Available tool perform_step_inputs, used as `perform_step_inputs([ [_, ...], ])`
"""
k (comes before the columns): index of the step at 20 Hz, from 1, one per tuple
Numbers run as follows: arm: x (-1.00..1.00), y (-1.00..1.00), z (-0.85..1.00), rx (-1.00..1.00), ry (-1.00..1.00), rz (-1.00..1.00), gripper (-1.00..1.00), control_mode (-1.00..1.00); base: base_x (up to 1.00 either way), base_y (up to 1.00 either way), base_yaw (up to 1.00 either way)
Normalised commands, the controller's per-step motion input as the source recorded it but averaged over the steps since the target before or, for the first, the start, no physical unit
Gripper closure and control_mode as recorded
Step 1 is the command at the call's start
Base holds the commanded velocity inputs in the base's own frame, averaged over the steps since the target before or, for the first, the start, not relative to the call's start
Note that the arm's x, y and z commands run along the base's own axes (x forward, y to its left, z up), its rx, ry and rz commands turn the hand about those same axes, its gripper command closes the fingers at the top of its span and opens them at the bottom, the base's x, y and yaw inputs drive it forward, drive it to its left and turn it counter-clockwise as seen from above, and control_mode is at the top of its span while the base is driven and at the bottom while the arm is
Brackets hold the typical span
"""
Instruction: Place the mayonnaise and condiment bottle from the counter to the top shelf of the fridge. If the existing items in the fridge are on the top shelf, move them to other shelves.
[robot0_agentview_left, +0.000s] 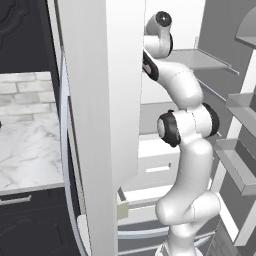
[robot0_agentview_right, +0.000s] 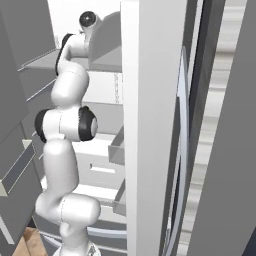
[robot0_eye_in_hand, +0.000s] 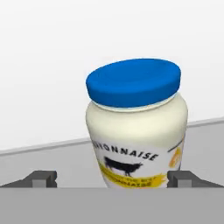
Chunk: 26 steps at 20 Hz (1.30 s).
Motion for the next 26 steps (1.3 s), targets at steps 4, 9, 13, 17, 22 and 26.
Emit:
perform_step_inputs([
  [4,-1.00,0.00,0.51,0.16,-0.45,0.00,-1.00,-1.00,0.00,0.00,0.00],
  [9,-1.00,-0.05,0.32,0.06,-0.35,0.00,-1.00,-1.00,0.00,0.00,0.00],
  [13,-1.00,-0.11,0.00,0.00,-0.28,0.00,-1.00,-1.00,0.00,0.00,0.00],
  [17,-1.00,0.00,0.26,0.00,-0.08,0.00,-1.00,-1.00,0.00,0.00,0.00],
  [22,-1.00,0.00,0.39,0.00,0.05,0.00,-1.00,-1.00,0.00,0.00,0.00],
  [26,-1.00,0.00,0.04,-0.09,0.19,0.03,-1.00,-1.00,0.00,0.00,0.00],
])
